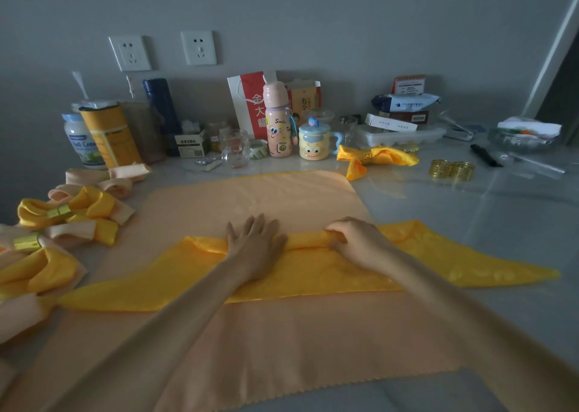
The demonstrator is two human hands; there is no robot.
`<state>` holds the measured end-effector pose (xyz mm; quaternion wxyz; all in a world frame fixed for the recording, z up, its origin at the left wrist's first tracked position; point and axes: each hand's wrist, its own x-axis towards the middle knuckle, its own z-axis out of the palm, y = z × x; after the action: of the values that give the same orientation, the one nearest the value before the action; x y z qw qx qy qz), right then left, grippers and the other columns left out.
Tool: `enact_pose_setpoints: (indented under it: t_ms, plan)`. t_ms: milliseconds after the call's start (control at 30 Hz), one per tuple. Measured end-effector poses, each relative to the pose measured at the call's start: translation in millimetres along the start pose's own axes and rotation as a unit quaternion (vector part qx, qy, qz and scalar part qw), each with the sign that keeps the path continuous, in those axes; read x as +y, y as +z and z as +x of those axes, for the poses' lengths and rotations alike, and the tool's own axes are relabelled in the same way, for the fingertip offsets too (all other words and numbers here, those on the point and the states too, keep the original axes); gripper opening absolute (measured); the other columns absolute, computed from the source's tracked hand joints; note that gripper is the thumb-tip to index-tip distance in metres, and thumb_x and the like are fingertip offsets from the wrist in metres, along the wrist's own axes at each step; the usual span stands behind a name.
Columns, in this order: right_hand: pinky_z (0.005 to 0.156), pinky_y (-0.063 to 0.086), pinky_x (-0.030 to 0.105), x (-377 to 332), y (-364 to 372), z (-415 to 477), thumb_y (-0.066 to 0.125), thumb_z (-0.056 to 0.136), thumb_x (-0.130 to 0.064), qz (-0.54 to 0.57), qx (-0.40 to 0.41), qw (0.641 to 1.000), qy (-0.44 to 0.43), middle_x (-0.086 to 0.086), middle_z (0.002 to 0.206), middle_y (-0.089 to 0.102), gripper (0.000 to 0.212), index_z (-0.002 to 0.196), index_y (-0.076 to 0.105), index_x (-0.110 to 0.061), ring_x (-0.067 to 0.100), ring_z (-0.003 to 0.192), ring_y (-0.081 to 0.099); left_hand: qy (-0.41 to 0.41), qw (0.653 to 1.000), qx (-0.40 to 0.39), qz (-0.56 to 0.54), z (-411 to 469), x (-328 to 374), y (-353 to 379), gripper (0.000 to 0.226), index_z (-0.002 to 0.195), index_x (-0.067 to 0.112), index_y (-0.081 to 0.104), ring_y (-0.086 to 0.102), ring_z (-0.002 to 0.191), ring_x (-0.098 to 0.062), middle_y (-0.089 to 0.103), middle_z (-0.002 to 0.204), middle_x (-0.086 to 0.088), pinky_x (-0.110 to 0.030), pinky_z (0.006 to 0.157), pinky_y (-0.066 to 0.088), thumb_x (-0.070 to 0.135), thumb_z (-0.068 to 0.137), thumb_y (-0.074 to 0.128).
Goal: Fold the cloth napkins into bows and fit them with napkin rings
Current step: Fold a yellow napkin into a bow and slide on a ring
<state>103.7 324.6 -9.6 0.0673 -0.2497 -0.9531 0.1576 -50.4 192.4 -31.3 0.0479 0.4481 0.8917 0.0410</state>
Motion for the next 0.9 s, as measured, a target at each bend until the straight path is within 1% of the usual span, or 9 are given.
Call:
enact_pose_setpoints:
  t_ms: [67,133,200,267,367,567,767,833,900]
  plan:
    - [0.104,0.037,0.034,-1.1,-4.0,3.7,0.056,0.091,-0.025,0.021,-0.019,0.999,0.022,0.003,0.137,0.05,0.042,0.133,0.052,-0.017,0.022,0.125,0.047,0.018,0.999,0.045,-0.025,-4.6,1.4,-0.1,0.048,0.143,0.022,0.032,0.014,0.144,-0.019,0.022,0.155,-0.001,-0.052,0.114,-0.006,0.044,0.1,0.026]
    - [0.102,0.04,0.036,-2.7,-7.7,8.2,0.056,0.091,-0.025,0.031,-0.038,0.998,0.036,0.002,0.138,0.051,0.043,0.133,0.052,-0.017,0.023,0.124,0.048,0.044,0.994,0.082,-0.054,-9.0,2.5,-2.2,0.04,0.132,0.02,0.045,0.029,0.136,-0.02,0.04,0.143,0.0,-0.048,0.116,-0.002,0.04,0.1,0.032]
    - [0.1,0.042,0.038,-4.2,-8.7,12.3,0.054,0.092,-0.025,0.04,-0.04,0.997,0.044,0.002,0.137,0.052,0.04,0.132,0.053,-0.016,0.023,0.122,0.049,0.063,0.992,0.094,-0.063,-12.2,3.7,-5.0,0.035,0.124,0.02,0.052,0.038,0.128,-0.021,0.047,0.135,0.0,-0.045,0.116,0.003,0.037,0.1,0.033]
    - [0.102,0.04,0.038,-5.0,-7.5,15.1,0.055,0.092,-0.022,0.041,-0.037,0.997,0.048,0.003,0.137,0.052,0.039,0.13,0.054,-0.016,0.023,0.124,0.048,0.071,0.992,0.087,-0.063,-14.6,4.0,-7.8,0.034,0.124,0.02,0.052,0.039,0.126,-0.022,0.047,0.134,0.0,-0.042,0.115,0.009,0.035,0.101,0.031]
    - [0.103,0.039,0.037,-5.3,-7.5,14.9,0.059,0.09,-0.019,0.03,-0.015,0.998,0.051,0.002,0.135,0.053,0.038,0.127,0.056,-0.017,0.022,0.124,0.048,0.087,0.992,0.078,-0.042,-17.2,2.9,-9.7,0.036,0.131,0.02,0.048,0.04,0.126,-0.021,0.045,0.137,0.0,-0.037,0.111,0.019,0.033,0.101,0.031]
    - [0.095,0.034,0.034,-10.8,-3.2,5.9,0.059,0.088,-0.018,-0.021,0.062,0.997,0.033,0.003,0.123,0.054,0.032,0.119,0.059,-0.016,0.023,0.115,0.05,0.081,0.991,0.103,-0.041,-22.6,3.7,-12.6,0.035,0.128,0.018,0.047,0.047,0.12,-0.02,0.051,0.13,0.0,-0.033,0.104,0.029,0.034,0.097,0.042]
    - [0.086,0.034,0.03,-20.3,3.8,-12.2,0.048,0.088,-0.007,-0.134,0.112,0.984,-0.046,0.004,0.115,0.051,0.026,0.112,0.05,-0.014,0.023,0.107,0.048,0.078,0.987,0.139,-0.032,-31.0,10.5,-14.0,0.028,0.12,0.018,0.047,0.05,0.114,-0.021,0.054,0.124,0.0,-0.034,0.099,0.032,0.029,0.094,0.049]
    - [0.088,0.035,0.03,-21.6,4.8,-16.7,0.046,0.089,-0.005,-0.158,0.114,0.979,-0.064,0.005,0.117,0.05,0.027,0.115,0.047,-0.013,0.023,0.107,0.047,0.082,0.987,0.135,-0.027,-34.8,11.5,-15.3,0.028,0.117,0.018,0.048,0.05,0.113,-0.021,0.054,0.121,0.0,-0.034,0.099,0.032,0.03,0.092,0.051]
    - [0.089,0.035,0.031,-23.0,3.5,-19.8,0.046,0.089,-0.003,-0.185,0.113,0.973,-0.079,0.007,0.12,0.049,0.031,0.118,0.045,-0.012,0.024,0.109,0.046,0.085,0.988,0.128,-0.016,-38.5,12.1,-16.1,0.028,0.113,0.018,0.048,0.05,0.111,-0.02,0.053,0.118,0.002,-0.034,0.099,0.032,0.036,0.092,0.05]
